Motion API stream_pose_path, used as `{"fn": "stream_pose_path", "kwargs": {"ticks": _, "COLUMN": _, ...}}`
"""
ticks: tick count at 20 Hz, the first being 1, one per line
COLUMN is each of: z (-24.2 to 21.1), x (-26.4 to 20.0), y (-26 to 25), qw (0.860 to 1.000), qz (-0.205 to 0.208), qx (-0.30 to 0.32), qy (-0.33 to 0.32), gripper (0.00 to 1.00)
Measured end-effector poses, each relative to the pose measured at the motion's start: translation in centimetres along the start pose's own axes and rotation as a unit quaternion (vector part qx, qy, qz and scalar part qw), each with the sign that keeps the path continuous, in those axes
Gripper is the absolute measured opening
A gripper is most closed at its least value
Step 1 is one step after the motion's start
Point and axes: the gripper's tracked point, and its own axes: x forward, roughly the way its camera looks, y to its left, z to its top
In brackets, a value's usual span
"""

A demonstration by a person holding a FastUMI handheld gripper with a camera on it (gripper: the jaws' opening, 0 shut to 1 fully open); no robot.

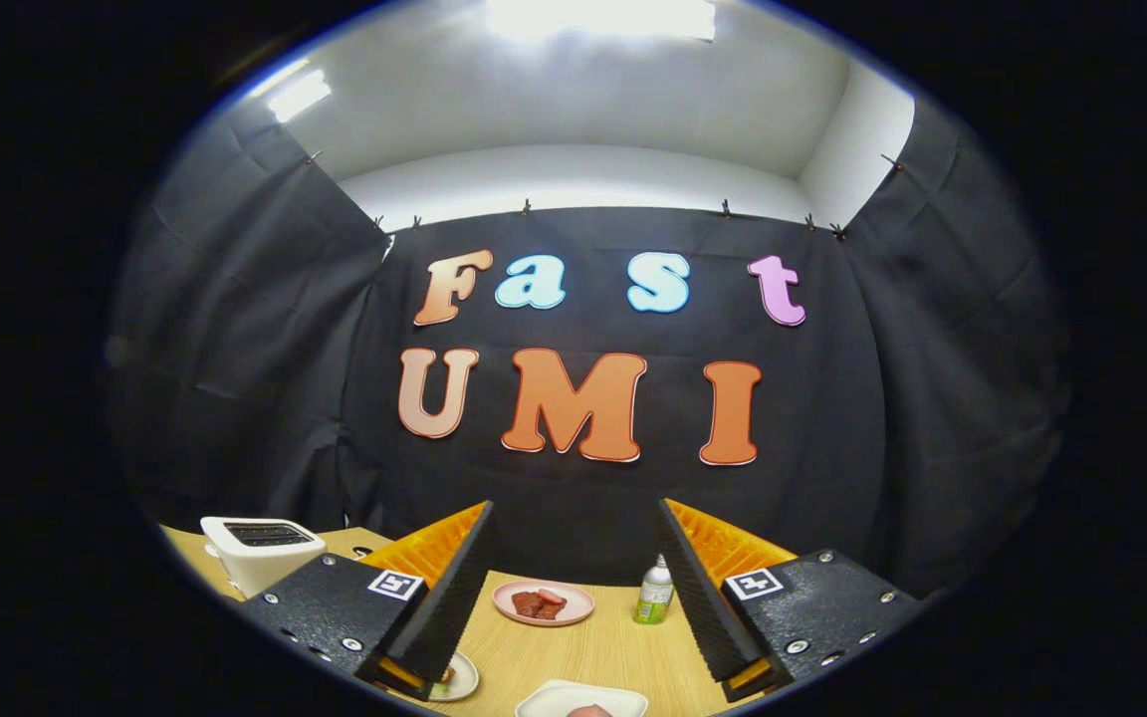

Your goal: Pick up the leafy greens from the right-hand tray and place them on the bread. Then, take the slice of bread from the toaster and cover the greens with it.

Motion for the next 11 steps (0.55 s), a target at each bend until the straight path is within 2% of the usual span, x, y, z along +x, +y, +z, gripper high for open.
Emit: {"fn": "stream_pose_path", "kwargs": {"ticks": 11, "z": -0.78, "x": -0.62, "y": 0.71, "qw": 1.0, "qz": -0.004, "qx": 0.001, "qy": -0.008, "gripper": 0.95}}
